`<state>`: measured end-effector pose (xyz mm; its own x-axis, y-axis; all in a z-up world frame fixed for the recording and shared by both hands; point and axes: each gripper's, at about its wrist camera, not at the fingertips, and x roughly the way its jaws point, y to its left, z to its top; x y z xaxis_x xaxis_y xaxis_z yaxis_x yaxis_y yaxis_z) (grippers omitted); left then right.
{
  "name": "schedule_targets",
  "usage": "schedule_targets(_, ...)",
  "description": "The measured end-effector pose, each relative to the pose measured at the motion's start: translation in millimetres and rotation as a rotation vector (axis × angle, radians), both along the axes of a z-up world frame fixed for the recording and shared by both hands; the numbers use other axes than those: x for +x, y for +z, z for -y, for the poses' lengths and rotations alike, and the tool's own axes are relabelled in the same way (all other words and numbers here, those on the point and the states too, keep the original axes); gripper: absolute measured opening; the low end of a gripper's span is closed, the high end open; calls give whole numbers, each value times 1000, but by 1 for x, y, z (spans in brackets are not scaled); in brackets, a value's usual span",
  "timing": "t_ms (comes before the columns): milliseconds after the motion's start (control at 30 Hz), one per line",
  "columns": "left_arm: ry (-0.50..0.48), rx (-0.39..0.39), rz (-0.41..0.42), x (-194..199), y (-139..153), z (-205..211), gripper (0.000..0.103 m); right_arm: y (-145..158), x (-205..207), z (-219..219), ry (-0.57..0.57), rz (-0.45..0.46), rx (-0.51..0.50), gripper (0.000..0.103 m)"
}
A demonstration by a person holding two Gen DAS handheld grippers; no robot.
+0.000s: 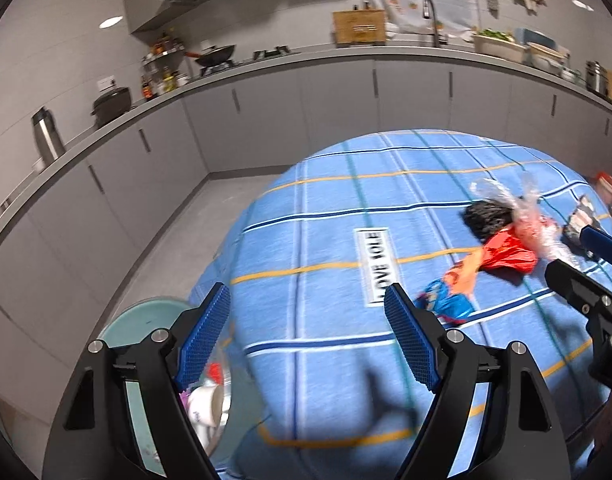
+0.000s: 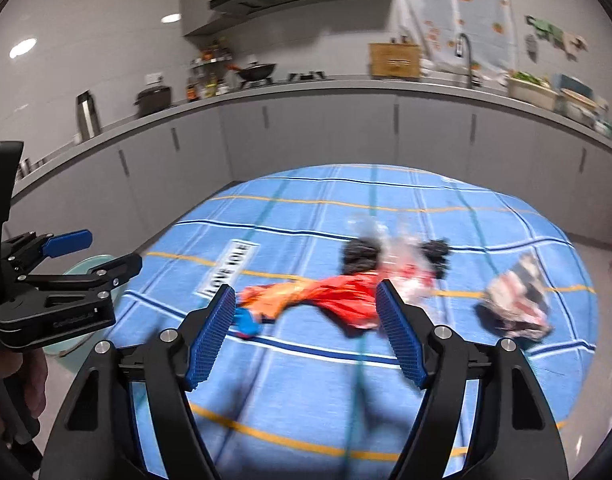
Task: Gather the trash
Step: 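Move both tools back toward the remaining plastic bags and cloth, then grasp the orange-red plastic bag with the left tool while the right tool grasps the clear printed bag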
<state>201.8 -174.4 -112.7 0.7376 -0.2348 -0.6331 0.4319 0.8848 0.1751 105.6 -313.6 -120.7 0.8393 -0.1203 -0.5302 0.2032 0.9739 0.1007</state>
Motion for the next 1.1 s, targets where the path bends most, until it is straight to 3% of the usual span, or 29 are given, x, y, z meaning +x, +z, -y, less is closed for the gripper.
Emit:
schedule_targets(533, -181, 75, -31, -2, -27, 97, 79, -18, -29, 63, -175, -37, 10, 72)
schedule_targets(1033, -214, 123, -93, 11, -56, 124, 78, -28, -25, 75, -196, -82, 13, 72)
schedule_targets(1100, -222, 120, -107, 13, -59, 126, 71, -29, -24, 76, -197, -83, 15, 72)
